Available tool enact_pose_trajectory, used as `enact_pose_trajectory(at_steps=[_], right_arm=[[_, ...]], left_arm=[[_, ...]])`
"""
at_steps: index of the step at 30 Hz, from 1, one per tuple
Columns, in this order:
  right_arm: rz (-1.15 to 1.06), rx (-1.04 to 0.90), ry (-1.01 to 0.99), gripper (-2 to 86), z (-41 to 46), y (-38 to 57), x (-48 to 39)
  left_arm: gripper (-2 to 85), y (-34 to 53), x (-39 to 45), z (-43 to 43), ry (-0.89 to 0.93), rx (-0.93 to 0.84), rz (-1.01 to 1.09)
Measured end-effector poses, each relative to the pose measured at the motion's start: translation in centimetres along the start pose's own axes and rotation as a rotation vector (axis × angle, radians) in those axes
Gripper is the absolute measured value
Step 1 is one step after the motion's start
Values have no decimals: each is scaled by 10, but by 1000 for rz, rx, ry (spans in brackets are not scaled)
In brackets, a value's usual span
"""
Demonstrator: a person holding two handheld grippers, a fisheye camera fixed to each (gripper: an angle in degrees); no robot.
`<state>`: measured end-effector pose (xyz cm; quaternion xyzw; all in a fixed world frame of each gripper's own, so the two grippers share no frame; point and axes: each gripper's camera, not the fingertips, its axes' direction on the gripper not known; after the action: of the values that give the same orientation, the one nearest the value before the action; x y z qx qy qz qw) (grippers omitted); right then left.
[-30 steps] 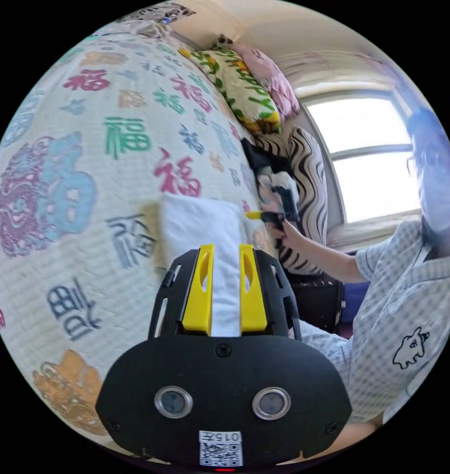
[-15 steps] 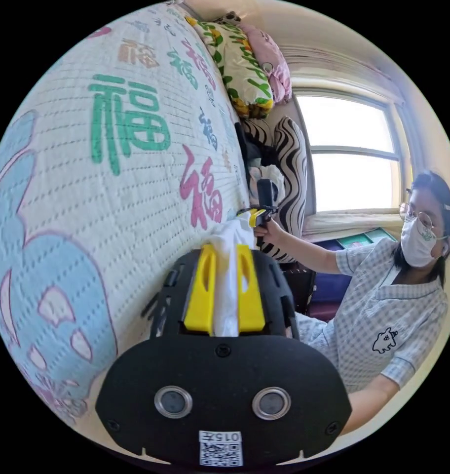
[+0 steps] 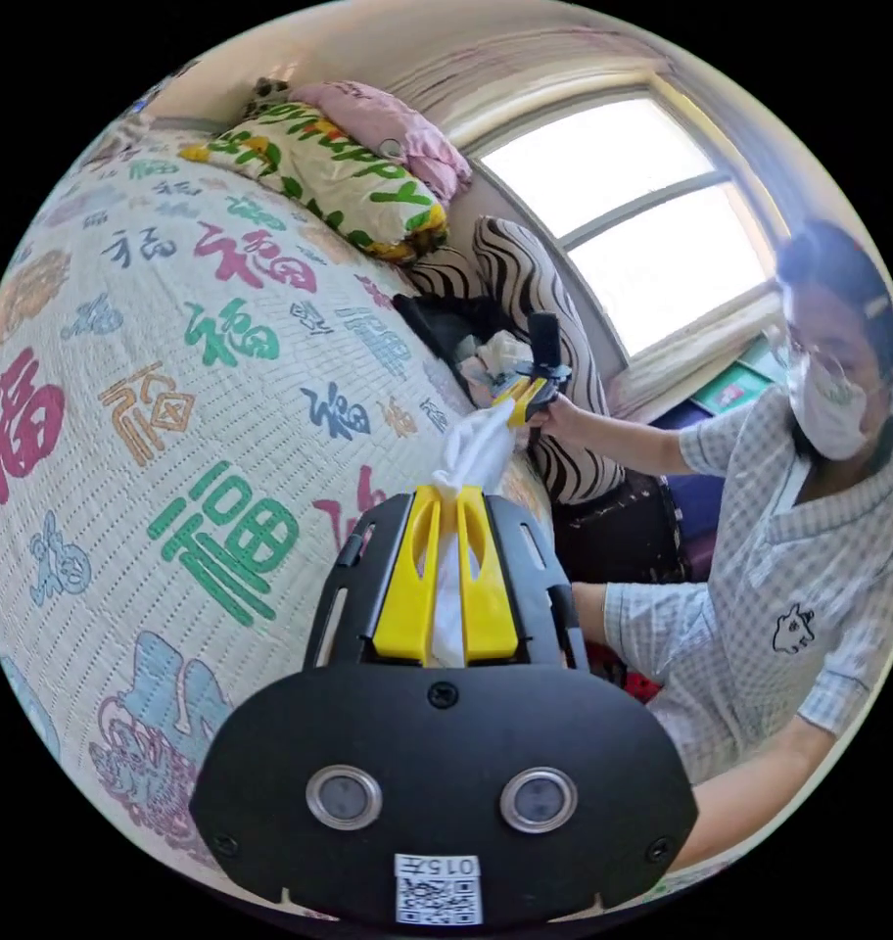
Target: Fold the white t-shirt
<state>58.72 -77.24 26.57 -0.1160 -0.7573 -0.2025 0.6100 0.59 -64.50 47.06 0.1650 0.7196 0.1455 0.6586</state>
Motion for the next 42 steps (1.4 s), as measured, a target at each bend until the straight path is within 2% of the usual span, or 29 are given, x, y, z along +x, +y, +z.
enact_pose_trajectory(at_steps=[5,9,16,20,22,24,25,28,31,34,37,42], right_arm=[[-37,-142,15,50,43,42,-45],[43,-272,16,49,96,76,-45],[109,-287,42,51,134,94,-42],[129,-386,50,43,146,104,-43],[209,-450,50,22,151,124,-39],[295,-408,-1,13,148,137,-35],[337,-323,-33,10,142,138,-35],[322,-118,-29,3,139,118,-38],[272,-24,-78,-3,163,86,-27],[259,-108,-128,-5,209,66,-6],[288,-209,-130,-5,234,74,18],[397,-196,-87,-2,220,101,36]], left_arm=[[4,51,60,25,-54,-166,74],[2,94,72,56,-50,-243,-27],[3,113,90,62,-156,-254,-47],[11,121,96,64,-197,-370,-62],[13,129,96,60,-210,-435,-91],[9,138,96,43,-166,-499,-170],[9,138,97,38,-156,-496,-188],[7,129,104,8,-94,-338,-245],[6,106,102,4,-12,-177,-245],[2,94,85,23,74,-158,-280],[-5,105,66,39,52,-288,-325],[-4,129,57,-18,1,-298,-422]])
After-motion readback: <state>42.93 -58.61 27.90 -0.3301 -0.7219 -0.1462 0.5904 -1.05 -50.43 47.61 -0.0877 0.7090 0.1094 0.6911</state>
